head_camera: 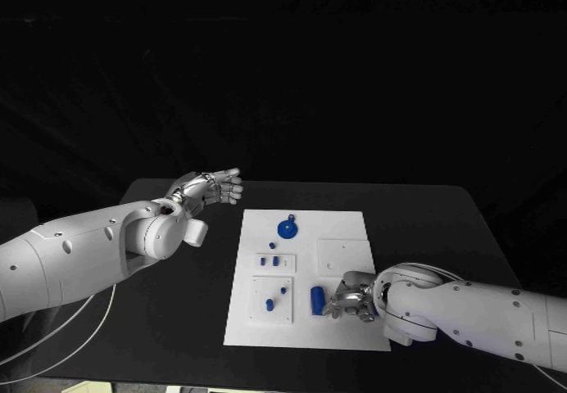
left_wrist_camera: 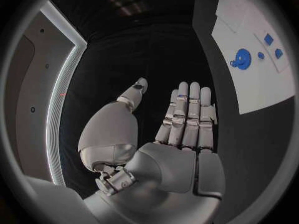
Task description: Assemble the parts on the task board
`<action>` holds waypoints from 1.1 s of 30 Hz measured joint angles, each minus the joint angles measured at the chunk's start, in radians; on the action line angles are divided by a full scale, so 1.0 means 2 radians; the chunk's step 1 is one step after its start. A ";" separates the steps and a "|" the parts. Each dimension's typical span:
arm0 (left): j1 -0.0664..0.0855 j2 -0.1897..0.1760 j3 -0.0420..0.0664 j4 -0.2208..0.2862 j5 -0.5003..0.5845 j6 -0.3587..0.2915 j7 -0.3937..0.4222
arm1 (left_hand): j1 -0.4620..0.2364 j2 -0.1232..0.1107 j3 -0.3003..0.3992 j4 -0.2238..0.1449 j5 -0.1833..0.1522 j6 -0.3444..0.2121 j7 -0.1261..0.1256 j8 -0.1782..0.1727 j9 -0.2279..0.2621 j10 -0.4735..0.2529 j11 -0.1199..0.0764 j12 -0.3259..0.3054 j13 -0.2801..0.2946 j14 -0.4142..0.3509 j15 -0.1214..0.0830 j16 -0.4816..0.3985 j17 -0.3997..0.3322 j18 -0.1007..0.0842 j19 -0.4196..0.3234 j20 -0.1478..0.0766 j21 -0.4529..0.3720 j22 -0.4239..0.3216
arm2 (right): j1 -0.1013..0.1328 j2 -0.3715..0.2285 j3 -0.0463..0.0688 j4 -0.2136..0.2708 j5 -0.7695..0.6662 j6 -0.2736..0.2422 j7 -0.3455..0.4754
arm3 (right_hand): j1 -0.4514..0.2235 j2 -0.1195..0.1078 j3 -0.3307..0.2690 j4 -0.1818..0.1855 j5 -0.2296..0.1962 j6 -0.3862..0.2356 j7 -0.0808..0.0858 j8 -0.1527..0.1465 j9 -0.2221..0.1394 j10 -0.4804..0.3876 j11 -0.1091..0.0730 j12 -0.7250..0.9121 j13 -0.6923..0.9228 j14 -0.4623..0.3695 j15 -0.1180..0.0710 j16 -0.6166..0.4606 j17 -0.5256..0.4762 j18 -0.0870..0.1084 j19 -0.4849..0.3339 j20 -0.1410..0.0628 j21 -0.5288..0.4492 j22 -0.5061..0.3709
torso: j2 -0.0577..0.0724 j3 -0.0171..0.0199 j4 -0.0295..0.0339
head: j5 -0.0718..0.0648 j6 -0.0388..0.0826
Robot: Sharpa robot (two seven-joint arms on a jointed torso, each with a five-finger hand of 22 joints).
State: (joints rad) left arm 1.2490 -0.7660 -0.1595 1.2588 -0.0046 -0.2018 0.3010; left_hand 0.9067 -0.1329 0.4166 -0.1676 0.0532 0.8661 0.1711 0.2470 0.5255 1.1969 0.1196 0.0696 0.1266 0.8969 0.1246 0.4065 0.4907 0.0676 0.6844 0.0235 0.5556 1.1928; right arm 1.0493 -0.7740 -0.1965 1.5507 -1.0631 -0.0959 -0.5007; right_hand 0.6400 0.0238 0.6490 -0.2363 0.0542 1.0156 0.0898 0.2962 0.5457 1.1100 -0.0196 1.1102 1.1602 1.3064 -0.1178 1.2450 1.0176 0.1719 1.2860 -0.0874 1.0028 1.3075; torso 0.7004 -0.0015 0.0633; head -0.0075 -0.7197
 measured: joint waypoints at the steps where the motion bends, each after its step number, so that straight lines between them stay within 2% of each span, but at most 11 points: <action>1: 0.000 0.000 0.000 0.000 0.000 0.000 0.000 | 0.000 0.000 0.000 0.000 0.000 0.000 0.000 0.000 0.000 0.000 0.000 0.000 0.000 0.000 0.000 0.000 0.000 0.000 0.000 0.000 0.000 0.000 | 0.000 0.000 0.000 0.000 0.000 0.001 0.000 | 0.000 0.000 0.002 -0.001 0.000 0.000 0.000 0.000 0.000 0.000 0.000 0.000 0.000 0.000 0.000 0.000 0.000 0.000 0.000 0.000 0.000 0.000 | 0.000 0.0001 0.0000 | 0.000 0.000; 5: 0.000 0.000 0.000 0.000 0.000 0.000 0.000 | 0.000 0.000 0.000 0.000 0.000 0.000 0.000 0.000 0.000 0.000 0.000 0.000 0.000 0.000 0.000 0.000 0.000 -0.001 0.000 0.000 0.000 0.000 | 0.000 0.001 0.000 0.000 0.002 0.003 0.001 | -0.003 -0.016 0.008 -0.007 0.000 0.001 0.001 0.000 -0.002 0.002 -0.002 0.000 0.000 0.000 0.000 0.000 0.001 0.000 0.000 0.000 0.002 0.000 | 0.000 0.0003 -0.0003 | 0.000 0.000; 7: 0.000 0.000 0.000 0.000 0.000 0.000 0.000 | 0.000 0.000 0.000 0.000 0.000 0.000 0.000 0.000 0.000 0.000 0.000 0.000 0.000 0.000 0.000 0.000 0.000 -0.002 0.000 0.000 -0.002 0.000 | 0.000 0.000 0.000 0.000 0.002 0.004 0.001 | -0.002 -0.032 0.009 -0.012 0.000 0.001 0.001 0.000 -0.002 0.002 -0.002 0.000 0.000 0.000 0.000 0.000 0.001 0.000 0.002 0.002 0.002 0.000 | 0.000 0.0003 -0.0003 | 0.000 0.000; 8: 0.000 0.000 0.000 0.000 0.000 0.000 0.000 | 0.000 0.000 0.000 0.000 0.000 0.000 0.000 0.000 0.000 0.000 0.000 0.000 0.000 0.000 0.000 0.000 0.000 -0.002 0.000 0.000 -0.002 0.000 | 0.000 0.000 0.000 0.000 0.002 0.005 0.001 | -0.002 -0.037 0.007 -0.013 0.000 0.001 0.001 0.000 -0.002 0.002 -0.002 0.000 0.000 0.000 0.000 0.000 0.001 0.000 0.002 0.002 0.002 0.000 | 0.000 0.0003 -0.0003 | 0.000 0.000; 11: 0.000 0.000 0.000 0.000 0.000 0.000 0.000 | 0.000 0.000 0.000 0.000 0.000 0.000 0.000 0.000 0.000 0.000 0.000 0.000 0.000 0.000 0.000 0.000 0.000 0.002 0.000 0.000 -0.002 0.000 | 0.000 -0.001 0.000 0.000 0.003 0.007 0.002 | -0.002 -0.039 0.007 -0.014 0.000 0.001 0.001 0.000 -0.001 0.002 -0.002 0.000 0.000 0.000 0.000 0.000 0.001 0.001 0.002 0.002 0.002 0.000 | 0.000 0.0003 -0.0003 | 0.000 0.000; 15: 0.000 0.000 0.000 -0.001 0.000 0.000 -0.001 | 0.000 0.000 0.000 0.000 0.000 0.000 0.000 0.000 0.000 0.000 0.000 0.000 0.000 0.000 0.000 0.000 0.000 0.003 0.000 0.000 -0.002 0.000 | 0.000 -0.002 0.000 0.000 0.005 0.010 0.004 | 0.008 -0.069 0.002 -0.024 0.000 0.001 0.001 0.000 -0.002 0.002 -0.002 0.000 0.000 0.000 0.000 0.000 0.001 0.002 0.002 0.002 0.004 0.000 | 0.000 0.0003 0.0000 | 0.000 -0.001; 19: 0.000 0.000 0.000 -0.001 0.000 0.000 -0.001 | 0.000 0.000 0.000 0.000 0.000 0.000 0.000 0.000 0.000 0.000 0.000 0.000 0.000 0.000 0.000 0.000 0.000 0.003 0.000 0.000 -0.002 0.000 | 0.000 -0.003 0.000 0.001 0.007 0.011 0.006 | 0.023 -0.085 0.001 -0.025 0.000 0.001 0.001 0.000 -0.002 0.002 -0.002 0.000 0.001 0.001 -0.001 0.000 0.001 0.002 0.002 0.002 0.004 0.000 | 0.000 0.0000 0.0002 | 0.000 -0.002; 27: 0.000 0.000 0.000 -0.001 0.000 0.000 -0.001 | 0.002 0.002 0.000 0.000 0.000 0.000 0.000 0.000 0.000 0.000 0.000 0.000 0.000 0.000 0.000 -0.002 0.000 0.003 0.000 0.000 -0.002 0.000 | 0.000 -0.001 0.000 0.001 0.009 0.010 0.009 | 0.022 -0.084 -0.007 -0.016 0.000 0.001 0.001 0.000 -0.002 0.002 -0.002 0.000 0.001 0.003 -0.001 0.000 0.001 0.002 0.002 0.002 0.004 0.000 | 0.000 0.0000 0.0002 | 0.000 -0.001; 30: 0.000 0.000 0.000 -0.001 0.000 0.000 -0.001 | 0.002 0.002 0.000 0.000 0.000 0.000 0.000 0.000 0.000 0.000 0.000 0.000 0.000 0.000 0.000 -0.002 0.001 0.003 0.000 0.000 -0.002 0.000 | 0.000 0.001 0.000 0.000 0.008 0.009 0.009 | 0.013 -0.075 -0.013 -0.015 0.000 0.001 0.000 0.000 -0.002 0.002 -0.002 0.000 0.001 0.003 -0.001 0.000 0.001 0.002 0.002 0.002 0.004 0.000 | 0.000 0.0000 0.0001 | 0.000 -0.001; 33: 0.000 0.001 0.000 -0.002 0.000 0.000 -0.001 | 0.002 0.002 0.000 0.000 0.000 0.000 0.000 0.000 0.000 0.000 0.000 0.000 0.000 0.000 0.000 -0.002 0.001 0.002 0.000 0.000 -0.002 0.000 | 0.000 0.006 0.000 -0.003 0.004 0.009 0.008 | 0.010 -0.054 -0.016 -0.011 0.000 0.002 -0.001 0.000 -0.002 0.002 -0.002 0.000 0.001 0.003 -0.001 0.000 0.001 0.002 0.002 0.002 0.004 0.000 | 0.000 0.0000 0.0000 | 0.001 -0.001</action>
State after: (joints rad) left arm 1.2490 -0.7644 -0.1595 1.2555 -0.0049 -0.2018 0.2993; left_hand 0.9107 -0.1289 0.4165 -0.1676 0.0532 0.8661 0.1711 0.2470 0.5257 1.1969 0.1196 0.0696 0.1267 0.8970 0.1246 0.4026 0.4923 0.0716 0.6844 0.0235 0.5515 1.1934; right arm 1.0493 -0.7618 -0.1965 1.5451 -1.0546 -0.0784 -0.4838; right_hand 0.6591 -0.0841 0.6168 -0.2592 0.0543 1.0200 0.0882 0.2960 0.5410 1.1137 -0.0230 1.1099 1.1626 1.3115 -0.1195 1.2450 1.0199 0.1762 1.2896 -0.0836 1.0109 1.3078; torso 0.7005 -0.0015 0.0634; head -0.0064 -0.7227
